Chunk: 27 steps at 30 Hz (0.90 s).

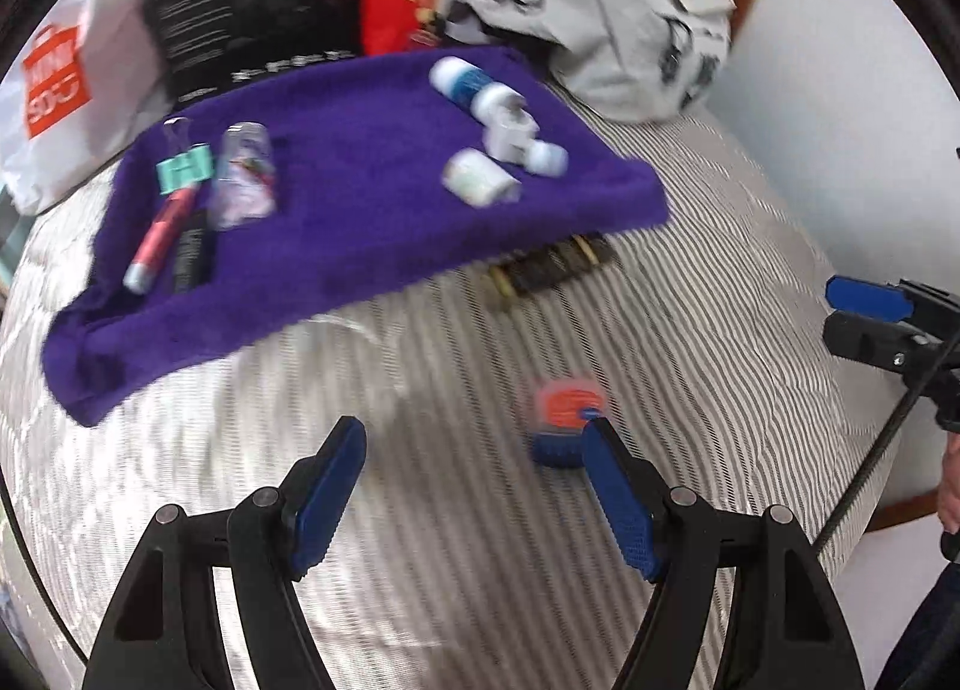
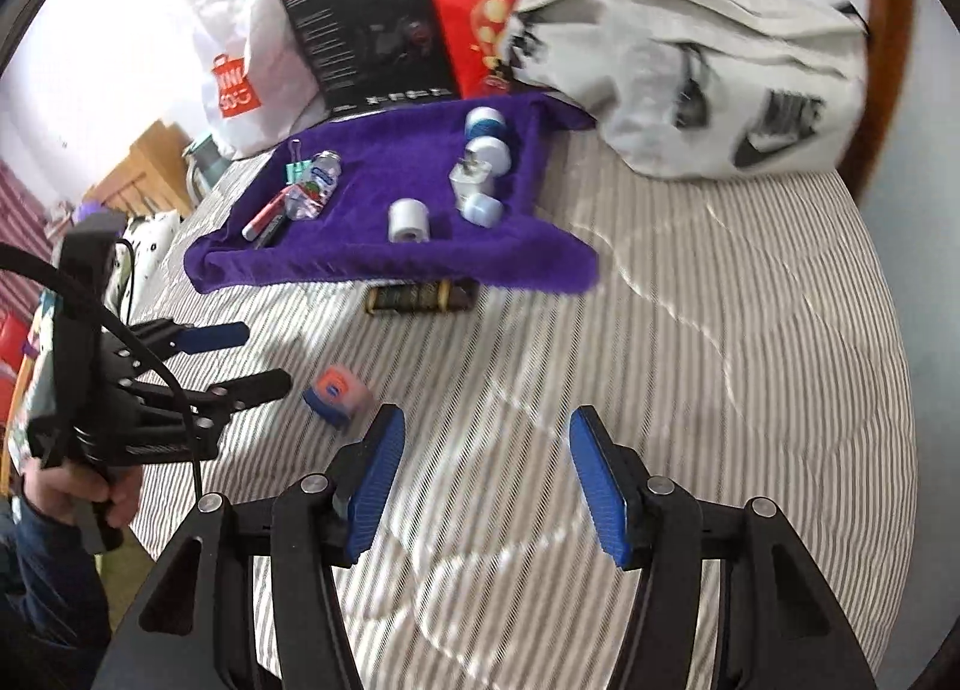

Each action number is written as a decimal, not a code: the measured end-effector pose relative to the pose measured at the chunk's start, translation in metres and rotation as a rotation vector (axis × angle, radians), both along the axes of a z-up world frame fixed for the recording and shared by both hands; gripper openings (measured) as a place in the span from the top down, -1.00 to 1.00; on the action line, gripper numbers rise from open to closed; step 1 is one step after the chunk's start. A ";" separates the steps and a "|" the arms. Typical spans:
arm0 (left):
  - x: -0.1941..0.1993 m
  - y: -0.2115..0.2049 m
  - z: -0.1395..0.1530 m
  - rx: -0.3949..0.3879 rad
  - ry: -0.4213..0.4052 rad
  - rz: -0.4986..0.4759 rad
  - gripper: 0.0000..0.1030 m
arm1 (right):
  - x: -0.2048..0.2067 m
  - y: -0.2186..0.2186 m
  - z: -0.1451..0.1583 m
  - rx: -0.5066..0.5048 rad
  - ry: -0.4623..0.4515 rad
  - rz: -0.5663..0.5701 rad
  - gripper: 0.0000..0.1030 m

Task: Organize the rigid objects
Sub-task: 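Grasp the orange-blue Vaseline lip tin from the bed with the left tool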

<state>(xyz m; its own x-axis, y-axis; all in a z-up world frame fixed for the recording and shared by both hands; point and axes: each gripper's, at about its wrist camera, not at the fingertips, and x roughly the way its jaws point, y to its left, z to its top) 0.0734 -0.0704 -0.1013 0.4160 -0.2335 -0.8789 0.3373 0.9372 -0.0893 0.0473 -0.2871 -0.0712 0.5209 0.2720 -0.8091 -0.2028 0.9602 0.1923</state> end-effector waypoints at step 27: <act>0.000 -0.037 -0.022 0.064 -0.005 -0.080 0.32 | 0.004 0.000 -0.040 0.044 0.084 0.002 -0.11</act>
<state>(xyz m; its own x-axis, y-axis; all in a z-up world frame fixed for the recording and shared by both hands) 0.0739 -0.1070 -0.1233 0.4025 -0.2094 -0.8911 0.4114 0.9110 -0.0283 0.0511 -0.2874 -0.1109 0.4514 0.3093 -0.8370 -0.1862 0.9500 0.2506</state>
